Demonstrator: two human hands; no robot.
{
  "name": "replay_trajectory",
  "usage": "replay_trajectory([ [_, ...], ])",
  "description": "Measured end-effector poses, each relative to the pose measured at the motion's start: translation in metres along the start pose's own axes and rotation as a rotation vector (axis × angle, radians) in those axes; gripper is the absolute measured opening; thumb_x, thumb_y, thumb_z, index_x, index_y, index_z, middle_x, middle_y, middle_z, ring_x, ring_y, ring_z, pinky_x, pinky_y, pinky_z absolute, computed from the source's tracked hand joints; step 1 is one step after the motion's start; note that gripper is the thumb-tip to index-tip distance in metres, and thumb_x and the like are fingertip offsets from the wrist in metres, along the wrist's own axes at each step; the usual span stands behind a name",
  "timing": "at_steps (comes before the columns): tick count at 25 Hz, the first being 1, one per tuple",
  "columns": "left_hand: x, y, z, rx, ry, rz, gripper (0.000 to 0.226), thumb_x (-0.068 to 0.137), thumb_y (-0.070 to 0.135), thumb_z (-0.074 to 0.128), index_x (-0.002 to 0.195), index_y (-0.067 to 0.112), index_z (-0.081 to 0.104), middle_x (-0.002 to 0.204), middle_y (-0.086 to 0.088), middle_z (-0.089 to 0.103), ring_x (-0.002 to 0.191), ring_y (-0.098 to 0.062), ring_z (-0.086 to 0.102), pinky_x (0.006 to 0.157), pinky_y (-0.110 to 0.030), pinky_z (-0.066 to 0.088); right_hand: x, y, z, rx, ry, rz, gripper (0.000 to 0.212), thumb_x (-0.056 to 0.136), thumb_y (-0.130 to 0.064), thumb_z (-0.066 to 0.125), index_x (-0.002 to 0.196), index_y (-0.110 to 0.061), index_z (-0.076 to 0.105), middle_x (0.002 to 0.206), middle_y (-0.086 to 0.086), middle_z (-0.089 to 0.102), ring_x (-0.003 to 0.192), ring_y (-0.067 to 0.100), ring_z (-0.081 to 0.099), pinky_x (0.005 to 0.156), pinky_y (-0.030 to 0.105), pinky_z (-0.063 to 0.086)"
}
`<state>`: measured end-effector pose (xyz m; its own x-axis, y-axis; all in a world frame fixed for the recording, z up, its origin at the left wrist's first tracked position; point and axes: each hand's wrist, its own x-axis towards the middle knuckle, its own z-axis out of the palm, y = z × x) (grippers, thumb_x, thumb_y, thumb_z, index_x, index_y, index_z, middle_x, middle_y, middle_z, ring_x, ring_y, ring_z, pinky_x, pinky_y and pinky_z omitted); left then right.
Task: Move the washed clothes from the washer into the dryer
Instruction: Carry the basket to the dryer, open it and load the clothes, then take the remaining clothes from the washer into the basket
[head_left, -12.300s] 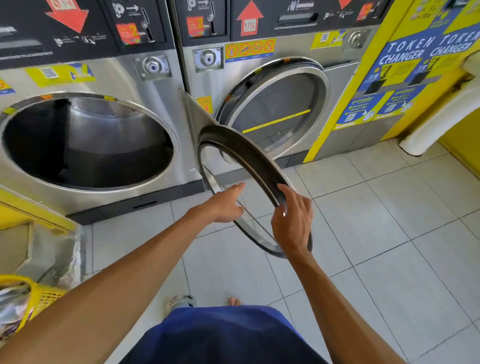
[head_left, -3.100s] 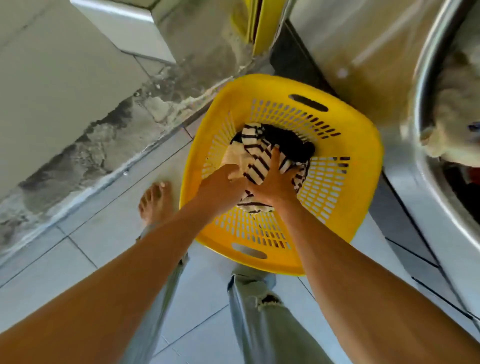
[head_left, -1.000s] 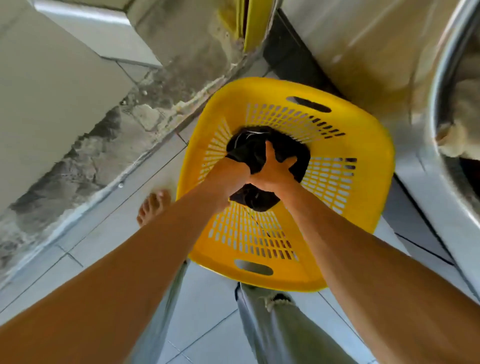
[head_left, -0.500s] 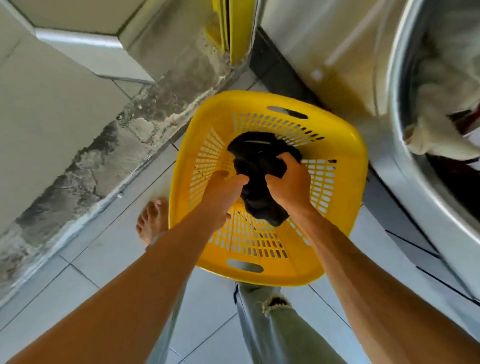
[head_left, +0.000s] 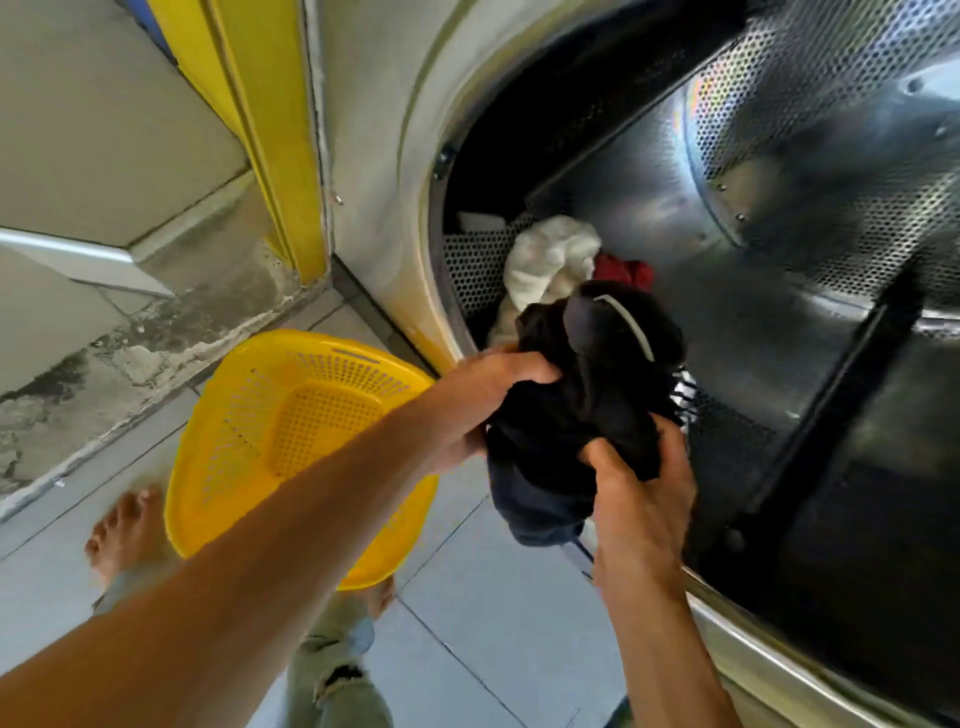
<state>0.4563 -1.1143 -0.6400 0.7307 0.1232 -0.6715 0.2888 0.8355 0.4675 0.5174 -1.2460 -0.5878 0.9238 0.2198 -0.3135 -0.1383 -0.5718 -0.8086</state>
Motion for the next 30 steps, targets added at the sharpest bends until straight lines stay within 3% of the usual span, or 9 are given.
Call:
replay_trajectory([
  [4, 0.011, 0.062, 0.047, 0.103, 0.264, 0.159, 0.058, 0.074, 0.040, 0.072, 0.127, 0.033, 0.046, 0.114, 0.002, 0.064, 0.096, -0.026, 0.066, 0.077, -0.047, 0.059, 0.081, -0.046, 0.000, -0.043, 0.044, -0.114, 0.040, 0.075, -0.009, 0.072, 0.101, -0.039, 0.064, 0.105, -0.007, 0.066, 0.092, 0.015, 0.066, 0.081, 0.038, 0.059],
  [6, 0.012, 0.069, 0.041, 0.198, 0.375, 0.184, 0.064, 0.081, 0.035, 0.067, 0.138, 0.035, 0.039, 0.110, 0.003, 0.059, 0.092, -0.024, 0.060, 0.081, -0.051, 0.058, 0.114, -0.045, 0.022, -0.071, -0.063, -0.021, 0.050, 0.081, -0.010, 0.072, 0.124, -0.034, 0.062, 0.119, -0.005, 0.059, 0.100, 0.021, 0.063, 0.079, 0.042, 0.060],
  [9, -0.002, 0.042, 0.002, 0.405, 0.507, 0.148, 0.069, 0.085, 0.026, 0.064, 0.146, 0.033, 0.033, 0.099, 0.001, 0.060, 0.083, -0.020, 0.060, 0.084, -0.045, 0.058, 0.120, -0.021, 0.056, -0.197, -0.080, -0.007, 0.046, 0.084, -0.011, 0.064, 0.125, -0.033, 0.065, 0.122, -0.006, 0.063, 0.105, 0.023, 0.066, 0.089, 0.044, 0.058],
  [12, -0.025, -0.009, -0.060, 0.618, 0.682, 0.012, 0.075, 0.085, 0.022, 0.060, 0.151, 0.029, 0.024, 0.116, -0.011, 0.062, 0.101, -0.031, 0.061, 0.072, -0.029, 0.051, 0.068, 0.018, 0.080, -0.293, -0.150, -0.021, 0.037, 0.082, -0.012, 0.059, 0.112, -0.029, 0.072, 0.117, -0.006, 0.069, 0.107, 0.017, 0.065, 0.095, 0.038, 0.054],
  [16, -0.075, -0.077, -0.135, 0.921, 0.836, -0.191, 0.078, 0.084, 0.024, 0.060, 0.151, 0.030, 0.019, 0.156, -0.018, 0.020, 0.140, -0.039, 0.028, 0.103, -0.043, 0.035, -0.013, 0.077, 0.096, -0.480, -0.396, 0.048, 0.034, 0.084, -0.013, 0.060, 0.113, -0.026, 0.072, 0.117, 0.003, 0.069, 0.102, 0.018, 0.066, 0.078, 0.023, 0.044],
  [21, -0.112, -0.118, -0.195, 1.128, 0.866, -0.345, 0.084, 0.082, 0.017, 0.055, 0.148, 0.046, 0.013, 0.162, -0.010, -0.007, 0.140, -0.041, 0.026, 0.101, -0.047, 0.035, -0.044, 0.148, 0.103, -0.808, -0.595, 0.096, 0.048, 0.090, -0.019, 0.058, 0.138, -0.024, 0.057, 0.141, 0.017, 0.053, 0.123, 0.033, 0.055, 0.097, 0.040, 0.049],
  [25, -0.107, -0.130, -0.240, 1.207, 0.702, -0.322, 0.107, 0.074, 0.015, 0.056, 0.142, 0.059, -0.012, 0.158, -0.006, 0.026, 0.124, -0.042, 0.050, 0.090, -0.054, 0.048, -0.038, 0.157, 0.112, -0.911, -0.807, 0.238, 0.063, 0.098, -0.035, 0.051, 0.155, -0.031, 0.025, 0.151, 0.015, 0.041, 0.130, 0.038, 0.049, 0.105, 0.045, 0.045],
  [28, -0.120, -0.103, -0.243, 1.166, 0.740, -0.281, 0.103, 0.076, 0.007, 0.056, 0.149, 0.051, -0.001, 0.097, -0.007, 0.057, 0.076, -0.028, 0.058, 0.060, -0.040, 0.049, -0.031, 0.131, 0.116, -0.892, -0.693, 0.089, 0.058, 0.094, -0.021, 0.056, 0.148, -0.033, 0.037, 0.134, 0.014, 0.056, 0.114, 0.035, 0.058, 0.085, 0.034, 0.048],
  [30, -0.141, -0.081, -0.237, 1.096, 0.783, -0.295, 0.101, 0.076, 0.003, 0.055, 0.150, 0.051, 0.005, 0.096, -0.011, 0.060, 0.067, -0.026, 0.058, 0.054, -0.038, 0.052, -0.034, 0.098, 0.113, -0.887, -0.654, 0.012, 0.052, 0.089, -0.008, 0.054, 0.136, -0.028, 0.053, 0.123, 0.015, 0.063, 0.097, 0.032, 0.060, 0.069, 0.025, 0.041],
])
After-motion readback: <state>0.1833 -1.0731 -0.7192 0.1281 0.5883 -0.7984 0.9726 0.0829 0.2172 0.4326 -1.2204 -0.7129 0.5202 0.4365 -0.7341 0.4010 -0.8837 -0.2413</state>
